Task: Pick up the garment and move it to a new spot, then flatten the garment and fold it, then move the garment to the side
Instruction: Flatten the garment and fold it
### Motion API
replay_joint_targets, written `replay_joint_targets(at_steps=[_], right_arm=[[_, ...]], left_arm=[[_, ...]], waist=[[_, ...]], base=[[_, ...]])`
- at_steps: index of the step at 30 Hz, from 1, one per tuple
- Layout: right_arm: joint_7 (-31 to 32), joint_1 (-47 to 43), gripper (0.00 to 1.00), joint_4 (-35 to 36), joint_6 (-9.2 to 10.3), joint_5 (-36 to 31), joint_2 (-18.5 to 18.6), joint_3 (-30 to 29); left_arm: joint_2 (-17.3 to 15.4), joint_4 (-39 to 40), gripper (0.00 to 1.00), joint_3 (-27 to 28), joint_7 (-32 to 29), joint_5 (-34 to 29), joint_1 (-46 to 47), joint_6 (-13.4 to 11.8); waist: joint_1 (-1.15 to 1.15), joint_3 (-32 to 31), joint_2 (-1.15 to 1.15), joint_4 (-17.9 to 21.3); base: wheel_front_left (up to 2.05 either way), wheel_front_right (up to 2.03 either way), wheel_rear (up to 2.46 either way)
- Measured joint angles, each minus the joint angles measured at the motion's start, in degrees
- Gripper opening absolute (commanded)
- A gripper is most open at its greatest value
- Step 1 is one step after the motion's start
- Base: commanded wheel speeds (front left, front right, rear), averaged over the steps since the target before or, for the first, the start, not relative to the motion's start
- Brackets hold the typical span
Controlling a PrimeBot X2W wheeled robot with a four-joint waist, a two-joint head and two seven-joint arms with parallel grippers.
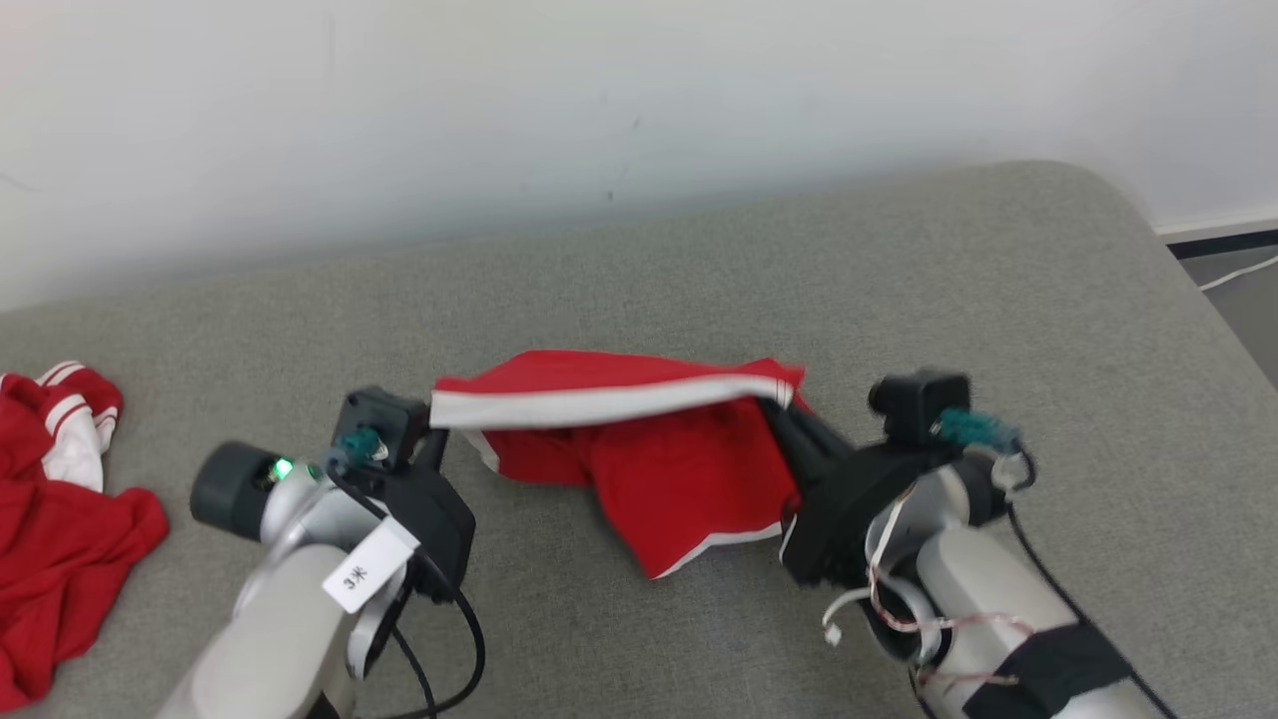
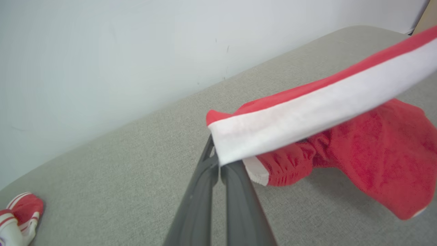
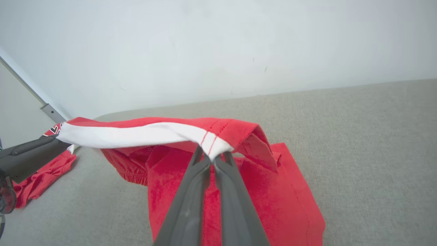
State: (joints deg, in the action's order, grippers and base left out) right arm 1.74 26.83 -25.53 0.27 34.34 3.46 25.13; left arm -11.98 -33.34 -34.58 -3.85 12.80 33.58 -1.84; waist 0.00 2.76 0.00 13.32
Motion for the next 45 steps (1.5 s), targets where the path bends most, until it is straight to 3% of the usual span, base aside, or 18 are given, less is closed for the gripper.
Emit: replay_joint_targets(at_steps=[6,11,19,25,30,31,36,41,45], right_arm=[[-3.79,2.67,0.00,4.65,0.07,-0.15,0.82,-2.37],[-6.38,1.09,0.00,11.36,0.04,-0.42,4.28,-4.01],[-10.29,-1.79,0.00,27.21,0.01,-0.82,8.53,-8.25],[-10.35,-1.76,0.00,37.60,1.58,-2.38,11.20,-10.71],[-6.47,-1.87,0.00,33.78,1.70,-0.24,12.52,-11.37],[-2.71,0.52,0.00,20.82,-0.02,4.66,9.81,-9.59],[0.34,14.86,0.00,6.17,-1.54,10.82,3.52,-10.16],[-2.40,31.18,0.00,6.11,-2.87,9.94,5.49,-14.83],[-3.22,31.44,0.00,7.68,-3.91,7.87,9.37,-14.67]], left_arm=[[-0.97,2.86,0.00,0.26,2.07,-0.69,2.28,-0.33],[-1.21,7.69,0.00,0.08,3.82,-0.78,1.90,-0.69],[-4.14,23.30,0.00,0.94,5.33,-2.21,-0.27,-2.44],[-6.45,36.61,0.00,2.34,2.33,-3.66,-0.61,-3.25],[-6.51,37.10,0.00,1.78,-3.01,-3.25,-1.12,-3.18],[-6.66,28.86,0.00,1.59,-7.10,-0.75,-1.44,-2.13],[-5.34,17.56,0.00,0.89,-9.75,-1.05,6.37,0.31],[-2.58,17.35,0.00,3.91,-6.32,-5.42,24.07,-0.75],[-2.13,20.58,0.00,4.94,-2.68,-8.11,27.49,-2.37]], waist=[[0.00,-1.79,0.00,0.65],[0.00,-3.52,0.00,1.05],[0.00,-5.55,0.00,0.83],[0.01,-6.92,0.01,0.28],[0.01,-6.32,0.00,-0.16],[0.00,-4.52,0.00,-0.06],[-0.01,-1.39,-0.01,0.52],[-0.01,1.45,0.00,0.84],[-0.01,2.45,0.00,-0.08]], base=[[0.00,0.00,0.00],[0.00,0.00,0.00],[0.00,0.00,0.00],[0.00,0.00,0.00],[0.00,0.00,0.00],[0.00,0.00,0.00],[0.00,0.00,0.00],[0.00,0.00,0.00],[0.00,0.00,0.00]])
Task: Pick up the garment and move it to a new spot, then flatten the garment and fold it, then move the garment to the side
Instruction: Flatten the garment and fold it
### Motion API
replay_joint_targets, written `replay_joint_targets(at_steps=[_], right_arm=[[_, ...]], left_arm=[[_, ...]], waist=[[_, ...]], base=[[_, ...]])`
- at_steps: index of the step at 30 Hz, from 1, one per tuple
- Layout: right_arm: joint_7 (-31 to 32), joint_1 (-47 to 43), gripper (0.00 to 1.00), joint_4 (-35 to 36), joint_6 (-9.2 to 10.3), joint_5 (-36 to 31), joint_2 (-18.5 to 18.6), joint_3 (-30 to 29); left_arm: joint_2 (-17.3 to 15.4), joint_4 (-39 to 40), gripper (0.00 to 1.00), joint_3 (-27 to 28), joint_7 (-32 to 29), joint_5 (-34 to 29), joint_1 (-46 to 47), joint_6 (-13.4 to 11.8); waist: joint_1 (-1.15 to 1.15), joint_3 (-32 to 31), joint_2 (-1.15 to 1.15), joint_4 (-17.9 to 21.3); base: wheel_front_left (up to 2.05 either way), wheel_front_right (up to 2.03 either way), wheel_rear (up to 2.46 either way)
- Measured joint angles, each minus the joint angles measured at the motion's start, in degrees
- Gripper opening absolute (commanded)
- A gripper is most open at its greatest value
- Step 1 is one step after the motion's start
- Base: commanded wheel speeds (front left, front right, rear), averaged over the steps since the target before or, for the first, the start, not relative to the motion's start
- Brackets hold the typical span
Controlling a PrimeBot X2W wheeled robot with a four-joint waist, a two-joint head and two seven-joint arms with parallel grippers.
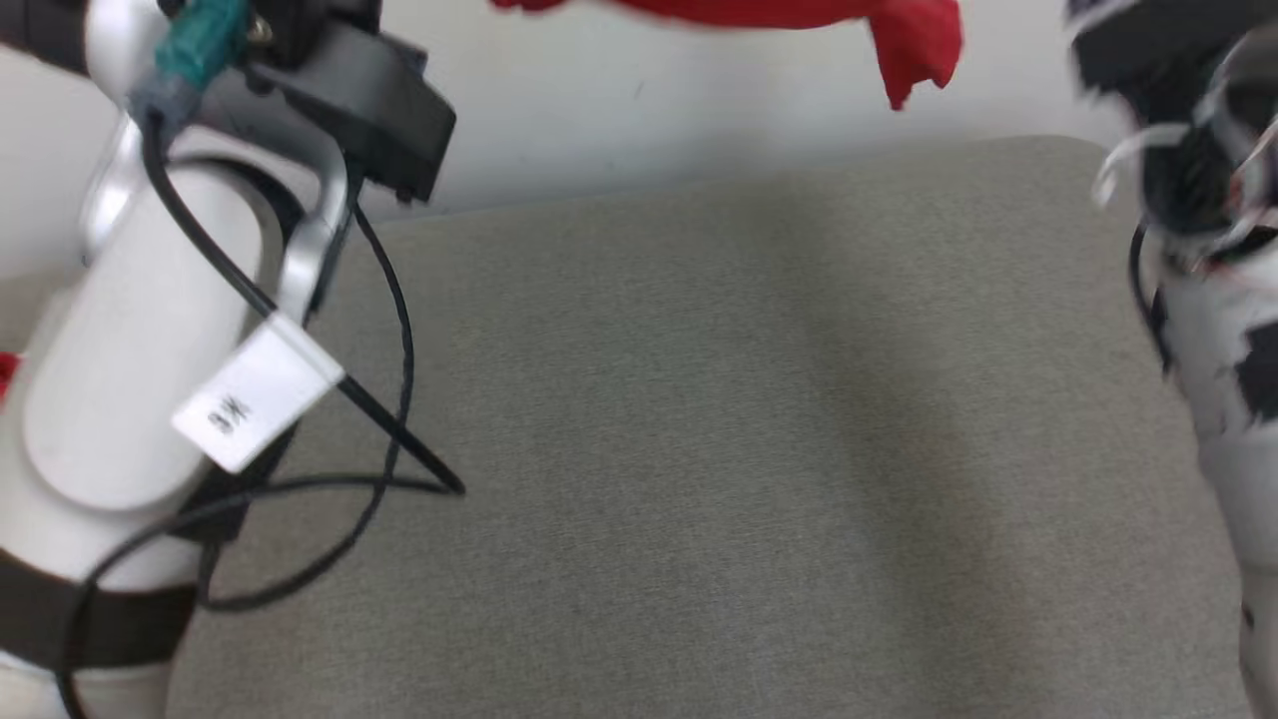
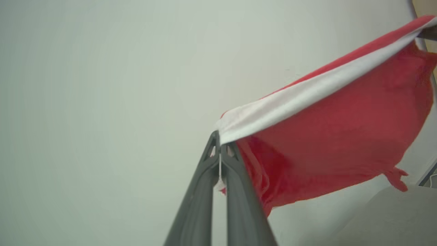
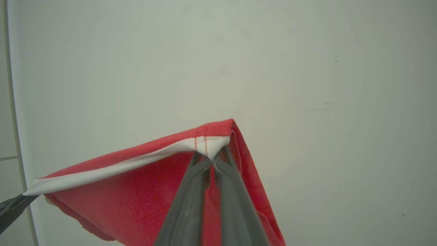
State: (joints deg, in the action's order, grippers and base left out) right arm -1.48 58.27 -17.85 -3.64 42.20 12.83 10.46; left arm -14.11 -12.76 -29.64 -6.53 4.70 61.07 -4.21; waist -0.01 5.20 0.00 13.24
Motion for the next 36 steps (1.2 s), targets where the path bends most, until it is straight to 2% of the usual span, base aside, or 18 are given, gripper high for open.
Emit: replay_joint_targets(at_steps=[5,9,11,15,21,23,25,31,34,36], right_arm=[[3.87,-13.08,0.00,-0.43,-0.91,-1.40,1.68,5.01],[6.57,-24.88,0.00,-1.47,-1.43,-0.99,1.65,8.26],[7.56,-28.34,0.00,-2.22,-1.49,-0.36,0.45,9.82],[7.44,-27.97,0.00,-2.50,-1.91,-0.34,0.03,9.38],[6.84,-28.19,0.00,-2.37,-1.91,-1.24,2.43,8.64],[6.73,-35.97,0.00,-0.13,-1.32,-1.77,4.08,8.94],[6.70,-40.77,0.00,1.94,-0.37,-1.76,4.24,9.03],[7.02,-46.73,0.00,4.89,0.92,-1.76,4.94,9.34],[7.60,-50.64,0.00,6.62,2.64,-1.83,5.50,9.78],[7.69,-51.80,0.00,7.08,3.01,-1.92,5.75,9.77]], left_arm=[[-0.49,-0.07,0.00,-1.32,-0.20,0.47,-11.43,-0.89],[-0.34,-4.91,0.00,-3.91,-1.08,1.56,-24.14,-1.04],[-0.11,-9.00,0.00,-4.85,-1.52,3.19,-30.58,-1.32],[1.64,-12.49,0.00,-4.31,0.07,3.82,-31.40,-1.40],[5.82,-16.72,0.00,-2.67,4.35,4.46,-29.21,-1.82],[7.10,-18.46,0.00,-2.29,7.49,4.59,-32.00,-1.83],[7.03,-18.60,0.00,-2.25,9.34,4.60,-35.22,-1.83],[6.94,-18.05,0.00,-2.27,11.69,4.59,-40.38,-1.83],[7.10,-17.72,0.00,-2.46,12.84,4.59,-44.70,-1.85],[7.27,-17.69,0.00,-2.58,13.12,4.58,-45.56,-1.86]], waist=[[0.00,0.93,0.00,-1.45],[0.00,2.66,0.00,-2.03],[0.00,4.34,0.00,-2.22],[0.00,6.66,0.00,-2.20],[0.00,7.33,0.00,-2.42],[0.01,4.95,0.00,-2.96],[0.02,3.08,0.00,-3.45],[0.02,-0.18,0.01,-4.09],[0.02,-2.59,0.01,-4.44],[0.02,-3.12,0.01,-4.53]], base=[[0.00,0.00,0.00],[0.00,0.00,0.00],[0.00,0.00,0.00],[0.00,0.00,0.00],[0.00,0.00,0.00],[0.00,0.00,0.00],[0.00,0.00,0.00],[0.00,0.00,0.00],[0.00,0.00,0.00],[0.00,0.00,0.00]])
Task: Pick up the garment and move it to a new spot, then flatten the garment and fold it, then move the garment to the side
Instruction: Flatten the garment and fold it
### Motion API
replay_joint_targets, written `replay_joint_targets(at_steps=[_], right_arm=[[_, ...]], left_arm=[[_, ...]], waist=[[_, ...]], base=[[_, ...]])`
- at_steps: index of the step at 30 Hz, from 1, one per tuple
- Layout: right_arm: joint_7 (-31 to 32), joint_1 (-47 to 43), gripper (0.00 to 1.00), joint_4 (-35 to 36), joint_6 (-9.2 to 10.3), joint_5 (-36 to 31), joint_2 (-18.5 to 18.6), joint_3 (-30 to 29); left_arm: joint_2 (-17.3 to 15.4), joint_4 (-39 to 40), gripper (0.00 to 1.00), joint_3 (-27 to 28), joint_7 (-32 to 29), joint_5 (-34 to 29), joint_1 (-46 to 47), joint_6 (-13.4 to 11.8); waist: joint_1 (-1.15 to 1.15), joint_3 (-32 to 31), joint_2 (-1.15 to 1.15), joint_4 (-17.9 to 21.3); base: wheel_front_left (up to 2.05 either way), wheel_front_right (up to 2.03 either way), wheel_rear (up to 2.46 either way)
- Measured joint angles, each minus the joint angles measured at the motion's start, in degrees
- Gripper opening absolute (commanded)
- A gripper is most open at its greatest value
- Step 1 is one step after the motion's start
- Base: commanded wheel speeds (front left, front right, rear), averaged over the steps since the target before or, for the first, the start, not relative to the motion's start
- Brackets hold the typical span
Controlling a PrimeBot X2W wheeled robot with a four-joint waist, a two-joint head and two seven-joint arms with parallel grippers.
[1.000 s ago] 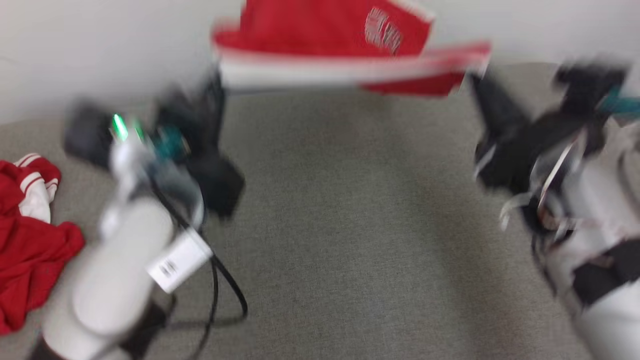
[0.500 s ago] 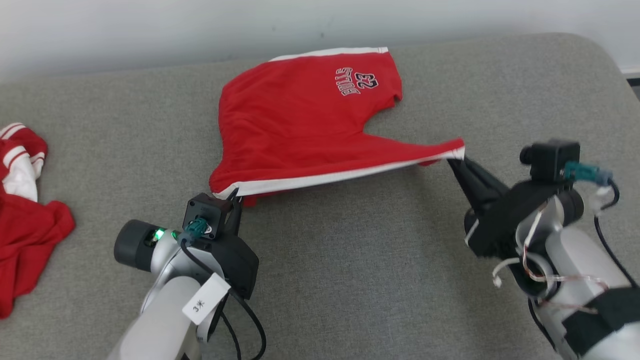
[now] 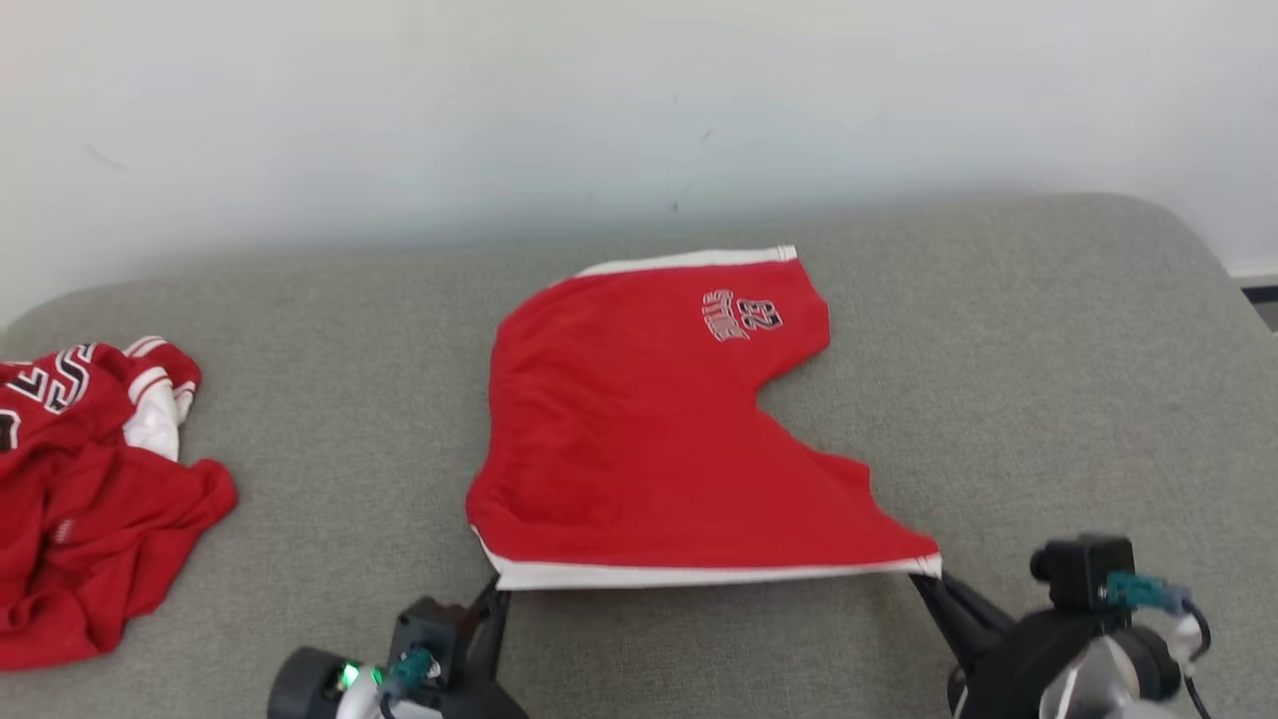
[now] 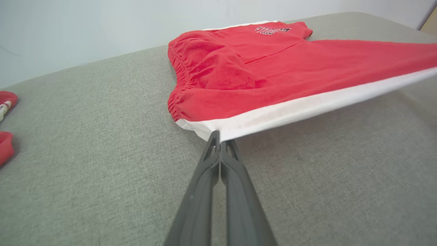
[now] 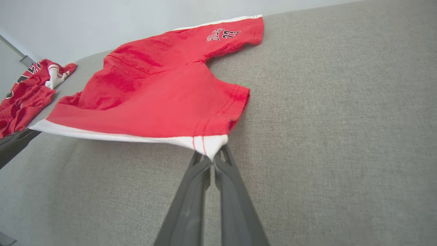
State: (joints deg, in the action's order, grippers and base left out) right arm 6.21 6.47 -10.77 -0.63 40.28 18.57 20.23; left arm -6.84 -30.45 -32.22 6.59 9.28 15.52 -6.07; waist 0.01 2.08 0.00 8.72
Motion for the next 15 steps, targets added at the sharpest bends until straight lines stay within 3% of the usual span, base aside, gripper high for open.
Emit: replay_joint_targets(at_steps=[4,6,7,8,9,10,11,15], right_arm=[[1.15,-5.45,0.00,2.21,2.34,-0.51,1.08,0.09],[1.72,-6.42,0.00,3.23,2.98,-0.49,1.08,0.16],[1.93,-6.71,0.00,3.72,3.23,-0.49,1.08,0.16],[1.99,-7.03,0.00,4.01,3.25,-0.49,1.08,0.16],[2.50,-7.26,0.00,4.06,3.55,-0.52,1.12,0.38],[2.86,-7.43,0.08,4.08,3.74,-0.57,1.15,0.59],[2.96,-7.50,1.00,4.06,3.90,-0.59,1.15,0.66],[4.10,-8.59,1.00,3.48,5.25,-1.13,2.74,0.30]], left_arm=[[0.92,0.31,0.00,-0.29,0.55,-0.03,-3.37,-0.01],[0.91,0.29,0.10,-0.13,0.79,-0.03,-4.36,-0.03],[0.93,0.33,0.33,-0.07,1.05,-0.03,-4.83,-0.04],[0.93,0.31,0.77,-0.01,1.05,-0.03,-5.13,-0.05],[0.93,0.33,0.77,0.03,1.08,-0.03,-5.39,-0.14],[0.98,0.32,1.00,0.05,1.09,-0.04,-5.70,-0.24],[1.05,0.22,1.00,0.09,1.09,-0.03,-5.92,-0.52],[0.33,-0.26,1.00,1.25,1.02,0.04,-6.20,-1.04]], waist=[[0.00,-1.98,0.00,-0.75],[0.00,-2.44,0.00,-1.08],[0.00,-2.62,0.00,-1.21],[0.00,-2.75,0.00,-1.32],[0.00,-2.83,0.00,-1.39],[0.00,-2.88,0.00,-1.41],[0.00,-2.90,0.00,-1.41],[-0.01,-3.03,0.00,-1.35]], base=[[0.00,0.00,0.00],[0.00,0.00,0.00],[0.00,0.00,0.00],[0.00,0.00,0.00],[0.00,0.00,0.00],[0.00,0.00,0.00],[0.00,0.00,0.00],[0.00,0.00,0.00]])
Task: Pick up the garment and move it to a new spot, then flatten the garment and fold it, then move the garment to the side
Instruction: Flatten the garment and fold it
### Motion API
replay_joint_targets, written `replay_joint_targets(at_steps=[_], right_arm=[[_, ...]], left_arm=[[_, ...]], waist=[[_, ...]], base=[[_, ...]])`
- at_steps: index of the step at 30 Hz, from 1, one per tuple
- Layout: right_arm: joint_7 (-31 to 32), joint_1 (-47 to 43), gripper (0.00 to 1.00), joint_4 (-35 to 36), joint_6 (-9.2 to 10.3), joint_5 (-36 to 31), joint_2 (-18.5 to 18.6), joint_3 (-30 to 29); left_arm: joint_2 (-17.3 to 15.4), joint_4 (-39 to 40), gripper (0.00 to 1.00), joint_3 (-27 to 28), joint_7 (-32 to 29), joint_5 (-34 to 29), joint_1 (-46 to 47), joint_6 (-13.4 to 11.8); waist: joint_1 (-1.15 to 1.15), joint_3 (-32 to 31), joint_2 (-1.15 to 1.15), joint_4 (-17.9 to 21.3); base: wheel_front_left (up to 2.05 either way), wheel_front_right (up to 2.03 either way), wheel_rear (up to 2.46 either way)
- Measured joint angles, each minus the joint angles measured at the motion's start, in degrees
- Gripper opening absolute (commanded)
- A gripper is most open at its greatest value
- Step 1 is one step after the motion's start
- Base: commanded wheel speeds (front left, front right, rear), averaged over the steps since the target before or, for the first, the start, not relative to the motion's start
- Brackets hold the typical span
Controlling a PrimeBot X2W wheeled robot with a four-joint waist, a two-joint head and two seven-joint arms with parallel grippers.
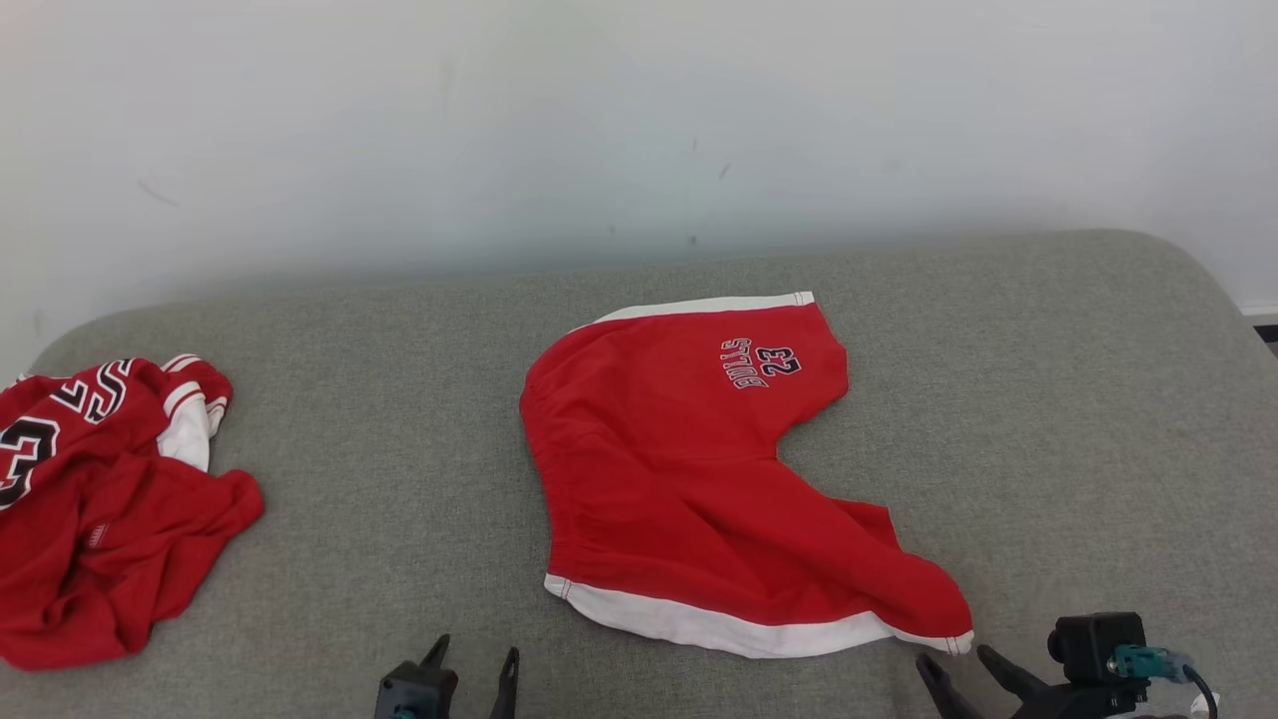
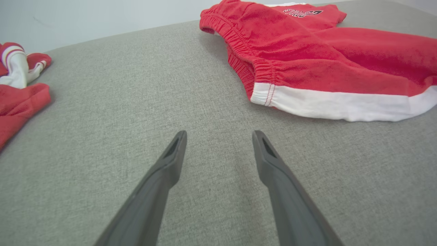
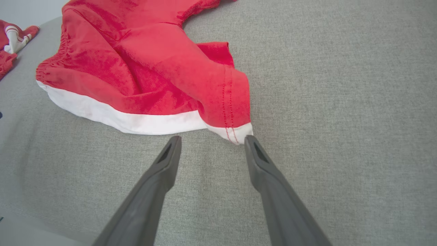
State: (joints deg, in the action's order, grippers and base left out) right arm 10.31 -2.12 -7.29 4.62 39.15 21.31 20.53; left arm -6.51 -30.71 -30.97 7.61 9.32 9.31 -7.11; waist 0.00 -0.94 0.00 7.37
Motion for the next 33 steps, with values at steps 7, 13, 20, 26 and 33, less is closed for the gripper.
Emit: replay_joint_targets(at_steps=[7,13,20,26,33], right_arm=[[1.45,-1.94,1.00,0.25,0.76,-0.13,0.04,-0.04],[2.27,-2.39,1.00,1.26,1.29,-0.55,0.11,-0.30],[-4.55,-2.29,1.00,5.77,2.01,-0.85,-1.45,-6.49],[-10.49,-2.11,1.00,7.04,2.43,0.24,-6.26,-9.85],[-14.73,-2.03,1.00,5.11,2.46,-0.51,-8.89,-11.48]], left_arm=[[-0.02,0.03,1.00,0.76,0.00,0.38,-2.74,0.00],[-0.79,1.41,1.00,3.32,0.86,2.34,-3.20,0.00],[-0.68,9.69,1.00,8.04,5.14,6.87,-3.22,0.09],[-1.00,13.82,1.00,10.88,5.54,10.26,-3.31,1.15],[-2.70,16.70,1.00,13.46,3.38,13.63,-6.29,1.59]], waist=[[0.00,-0.40,0.00,0.01],[-0.01,-0.96,0.00,-0.29],[-0.01,-2.61,0.00,-1.16],[0.00,-4.25,0.00,-1.85],[0.00,-6.24,0.00,-2.40]], base=[[0.00,0.00,0.00],[0.00,0.00,0.00],[0.00,0.00,0.00],[0.00,0.00,0.00],[0.00,0.00,0.00]])
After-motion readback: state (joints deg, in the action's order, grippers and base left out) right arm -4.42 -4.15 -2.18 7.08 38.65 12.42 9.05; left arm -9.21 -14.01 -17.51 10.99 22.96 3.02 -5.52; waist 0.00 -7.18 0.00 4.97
